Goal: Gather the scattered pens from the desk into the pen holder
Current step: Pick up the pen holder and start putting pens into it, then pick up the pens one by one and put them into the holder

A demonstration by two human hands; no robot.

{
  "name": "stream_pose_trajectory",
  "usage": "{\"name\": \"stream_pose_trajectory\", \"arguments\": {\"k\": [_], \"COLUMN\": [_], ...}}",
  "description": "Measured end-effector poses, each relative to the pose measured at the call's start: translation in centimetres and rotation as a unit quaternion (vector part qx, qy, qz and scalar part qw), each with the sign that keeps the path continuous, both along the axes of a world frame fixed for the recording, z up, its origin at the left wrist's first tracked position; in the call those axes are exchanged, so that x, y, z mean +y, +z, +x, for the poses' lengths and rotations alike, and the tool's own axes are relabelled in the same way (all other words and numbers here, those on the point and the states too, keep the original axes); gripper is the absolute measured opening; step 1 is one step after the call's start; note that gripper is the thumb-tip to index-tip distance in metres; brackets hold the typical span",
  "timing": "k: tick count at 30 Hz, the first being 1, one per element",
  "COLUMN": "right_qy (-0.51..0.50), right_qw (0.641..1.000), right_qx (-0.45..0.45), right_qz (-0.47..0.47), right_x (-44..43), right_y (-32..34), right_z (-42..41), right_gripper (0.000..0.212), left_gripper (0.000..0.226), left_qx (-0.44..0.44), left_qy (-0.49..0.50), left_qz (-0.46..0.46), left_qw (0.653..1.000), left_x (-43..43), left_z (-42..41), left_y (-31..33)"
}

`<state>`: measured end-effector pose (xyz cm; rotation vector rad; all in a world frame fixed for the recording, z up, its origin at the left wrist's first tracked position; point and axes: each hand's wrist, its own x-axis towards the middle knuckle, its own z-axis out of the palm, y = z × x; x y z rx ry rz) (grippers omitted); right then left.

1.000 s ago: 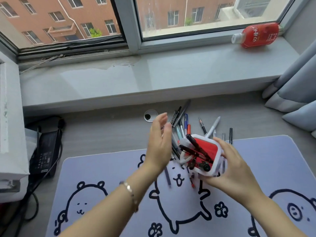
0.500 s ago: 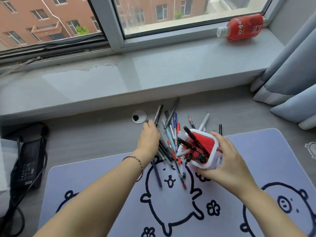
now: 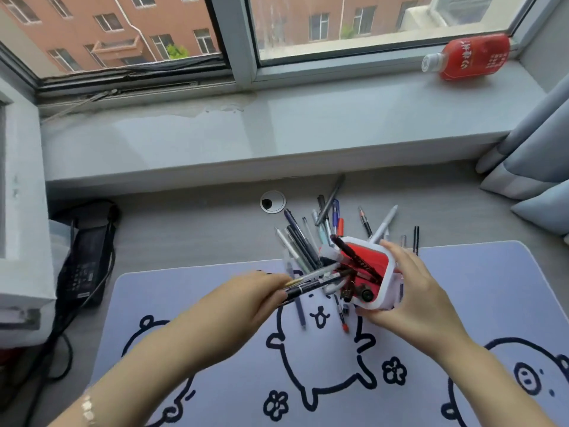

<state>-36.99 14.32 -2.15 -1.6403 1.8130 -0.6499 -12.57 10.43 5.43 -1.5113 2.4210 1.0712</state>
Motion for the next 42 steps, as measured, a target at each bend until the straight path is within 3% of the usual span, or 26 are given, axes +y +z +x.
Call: {"name": "stream_pose_trajectory", "arguments": {"k": [3, 6, 11, 13, 15, 19, 22, 24, 28, 30, 32, 34, 38, 42], "right_qy": [0.045, 0.061, 0.019, 0.020, 0.029, 0.051, 0.104, 0.141, 0.218, 0.150, -0.027, -0.164, -0.164, -0.163], "right_qw": [0.998, 0.997, 0.998, 0.997, 0.996, 0.993, 0.988, 0.982, 0.950, 0.967, 0.987, 0.966, 0.912, 0.921], "right_qx": [0.024, 0.017, -0.056, -0.061, -0.073, -0.105, -0.106, -0.099, -0.064, -0.010, 0.031, 0.103, 0.200, 0.218], "right_qz": [-0.026, -0.054, -0.037, -0.040, -0.031, 0.008, 0.041, 0.072, 0.213, 0.205, 0.154, 0.173, 0.320, 0.279], "right_x": [0.4, 0.9, 1.4, 1.4, 1.3, 0.8, 0.6, 0.5, -0.6, -2.2, -4.1, -5.7, -6.6, -5.7], "right_y": [0.6, 1.2, 1.7, 1.9, 2.0, 1.9, 1.4, 1.4, 1.9, 1.2, -0.4, -2.2, -5.3, -6.7], "right_z": [1.2, 2.4, 3.1, 3.1, 2.9, 2.4, 2.9, 3.4, 2.4, 0.5, -2.0, -3.8, -3.7, -3.3], "right_gripper": [0.098, 0.095, 0.100, 0.098, 0.093, 0.093, 0.095, 0.100, 0.120, 0.110, 0.079, 0.055, 0.038, 0.030], "left_gripper": [0.028, 0.024, 0.021, 0.039, 0.060, 0.122, 0.124, 0.121, 0.113, 0.112, 0.113, 0.112, 0.112, 0.111], "left_qx": [-0.049, -0.041, 0.135, 0.231, 0.324, 0.303, 0.250, 0.262, 0.258, 0.244, 0.238, 0.234, 0.224, 0.232], "left_qy": [-0.043, -0.032, 0.114, 0.122, 0.109, 0.082, 0.100, 0.129, 0.173, 0.198, 0.228, 0.248, 0.259, 0.280], "left_qz": [-0.036, -0.085, -0.273, -0.223, -0.112, -0.011, 0.041, 0.048, 0.004, -0.020, -0.027, -0.034, -0.043, -0.025], "left_qw": [0.997, 0.995, 0.946, 0.939, 0.933, 0.949, 0.962, 0.955, 0.950, 0.949, 0.944, 0.940, 0.939, 0.931], "left_x": [-0.8, -1.0, 0.8, 1.5, 1.7, 1.4, 1.8, 2.3, 3.4, 3.6, 3.7, 3.8, 4.6, 5.7], "left_z": [-1.5, -4.3, -6.8, -6.8, -6.0, -2.8, -2.0, -1.8, -1.5, -1.3, -1.1, -0.9, -0.6, -0.3], "left_y": [1.2, 0.8, -1.9, -2.2, -2.2, -3.7, -4.6, -5.3, -6.3, -6.7, -6.9, -6.8, -6.6, -6.3]}}
